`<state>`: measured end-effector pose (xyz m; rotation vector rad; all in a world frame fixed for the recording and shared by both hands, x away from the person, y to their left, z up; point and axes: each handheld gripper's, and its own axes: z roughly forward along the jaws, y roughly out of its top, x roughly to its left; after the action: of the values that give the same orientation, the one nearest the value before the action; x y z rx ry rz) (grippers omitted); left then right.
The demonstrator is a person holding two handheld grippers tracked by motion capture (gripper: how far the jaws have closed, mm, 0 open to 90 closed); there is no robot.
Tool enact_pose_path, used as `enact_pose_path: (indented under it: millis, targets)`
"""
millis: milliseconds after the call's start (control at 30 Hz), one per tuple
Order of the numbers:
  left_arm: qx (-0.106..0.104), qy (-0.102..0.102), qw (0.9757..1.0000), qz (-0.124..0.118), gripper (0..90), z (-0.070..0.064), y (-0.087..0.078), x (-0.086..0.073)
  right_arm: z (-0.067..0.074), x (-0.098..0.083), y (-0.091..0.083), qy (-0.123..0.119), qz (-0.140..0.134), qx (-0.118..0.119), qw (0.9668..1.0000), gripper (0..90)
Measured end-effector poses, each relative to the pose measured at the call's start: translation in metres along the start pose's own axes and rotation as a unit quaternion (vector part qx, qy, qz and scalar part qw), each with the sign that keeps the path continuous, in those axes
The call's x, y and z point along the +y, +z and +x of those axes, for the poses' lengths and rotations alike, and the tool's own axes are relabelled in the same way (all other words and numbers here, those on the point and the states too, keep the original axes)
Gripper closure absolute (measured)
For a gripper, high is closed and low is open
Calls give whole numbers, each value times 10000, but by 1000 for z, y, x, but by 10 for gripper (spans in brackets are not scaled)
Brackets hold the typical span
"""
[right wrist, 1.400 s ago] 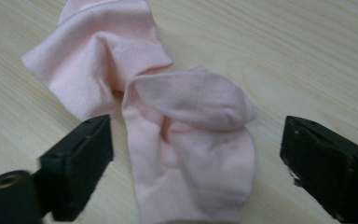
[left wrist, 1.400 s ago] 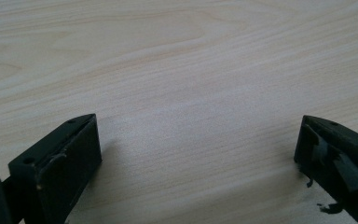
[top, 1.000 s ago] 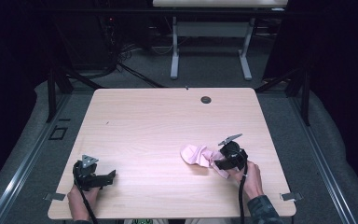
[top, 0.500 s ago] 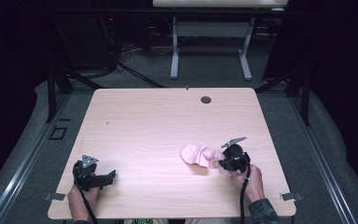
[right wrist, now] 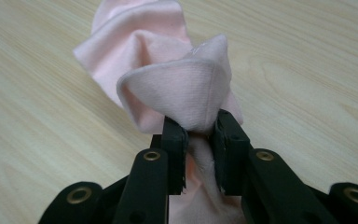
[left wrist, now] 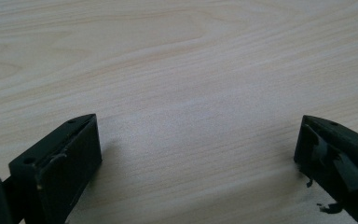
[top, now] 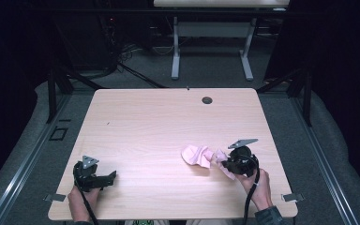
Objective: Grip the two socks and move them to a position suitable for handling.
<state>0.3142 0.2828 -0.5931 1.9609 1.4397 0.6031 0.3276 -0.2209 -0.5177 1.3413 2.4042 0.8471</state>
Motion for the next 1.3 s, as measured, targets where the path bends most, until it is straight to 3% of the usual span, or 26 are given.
enact_pose_path:
  millis: [433,667,867,1000,1100,1200,1300]
  targets:
    - [0,-4,10000,-10,3,0,0,0,28,3,-19,-313,-100,328,9989,758]
    - [4,1,10000,1,3,0,0,0,57,7,-16,-756,-20,747,9943,758]
    - [7,-1,10000,5,3,0,0,0,84,8,-2,-1196,100,1017,9876,754]
    - [9,1,10000,9,3,0,0,0,100,6,14,-1439,304,1020,9839,747]
    - [10,1,10000,12,3,0,0,0,111,2,33,-1673,566,999,9792,732]
    - [6,1,10000,15,3,1,0,0,114,0,40,-1743,617,935,9783,717]
    - [10,5,10000,13,3,1,0,0,116,-3,49,-1730,694,900,9783,584]
